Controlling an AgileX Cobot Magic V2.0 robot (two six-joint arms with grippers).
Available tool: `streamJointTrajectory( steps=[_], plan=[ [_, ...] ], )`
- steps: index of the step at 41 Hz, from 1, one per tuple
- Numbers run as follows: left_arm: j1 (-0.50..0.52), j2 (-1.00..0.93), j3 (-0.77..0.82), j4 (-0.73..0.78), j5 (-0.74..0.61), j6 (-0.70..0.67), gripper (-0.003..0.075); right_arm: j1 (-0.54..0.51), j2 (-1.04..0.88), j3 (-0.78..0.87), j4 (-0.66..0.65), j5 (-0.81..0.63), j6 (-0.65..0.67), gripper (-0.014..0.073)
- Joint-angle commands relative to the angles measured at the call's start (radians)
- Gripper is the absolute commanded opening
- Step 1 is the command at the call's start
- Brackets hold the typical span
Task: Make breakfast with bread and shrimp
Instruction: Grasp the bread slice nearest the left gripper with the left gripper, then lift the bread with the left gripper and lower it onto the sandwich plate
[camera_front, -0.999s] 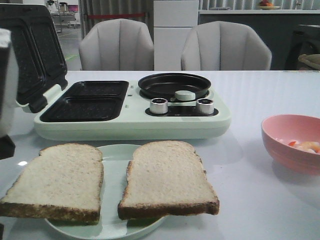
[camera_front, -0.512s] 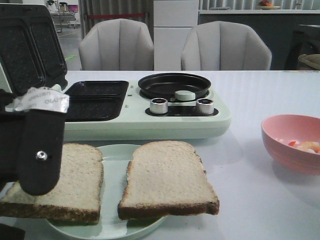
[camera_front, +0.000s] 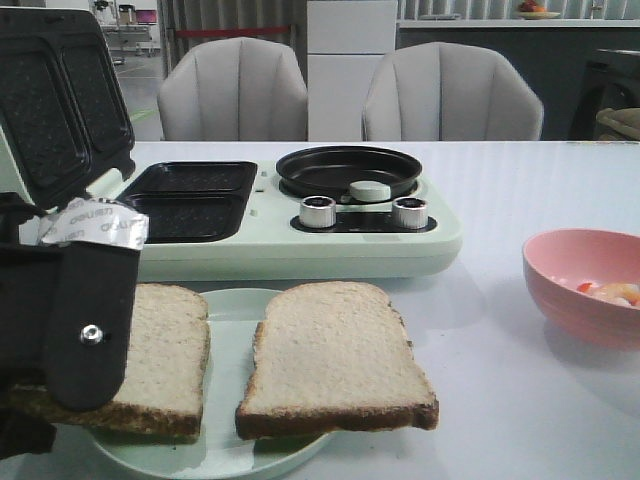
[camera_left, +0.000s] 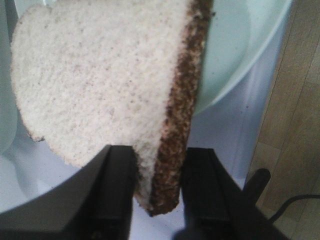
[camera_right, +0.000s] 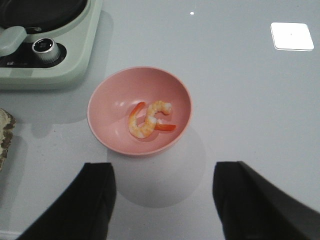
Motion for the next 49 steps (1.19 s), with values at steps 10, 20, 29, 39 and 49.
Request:
streamJointTrajectory(
  steps=[10, 20, 29, 39, 49],
  plan=[
    [-0.007, -0.035, -0.031, -0.021, 0.001, -0.017, 0.0125, -0.005, 0.010, -0.029, -0.008, -0.082, -0.007, 0.0529],
    [-0.007, -0.148, -0.031, -0.039, 0.010, -0.017, 0.0098, -0.005, 0.010, -0.029, -0.008, -0.082, -0.007, 0.0529],
    [-0.007, -0.327, -0.031, 0.019, 0.071, -0.017, 0.0098, -0.005, 0.010, -0.029, -0.008, -0.082, -0.007, 0.0529],
    [-0.007, -0.529, -0.105, 0.110, 0.065, -0.017, 0.0098, -0.005, 0.010, -0.029, -0.008, -0.082, -0.007, 0.0529],
    [-0.001, -0.490, -0.157, 0.465, 0.003, -0.017, 0.0098, -0.005, 0.010, -0.029, -0.008, -0.082, -0.007, 0.0529]
  ],
)
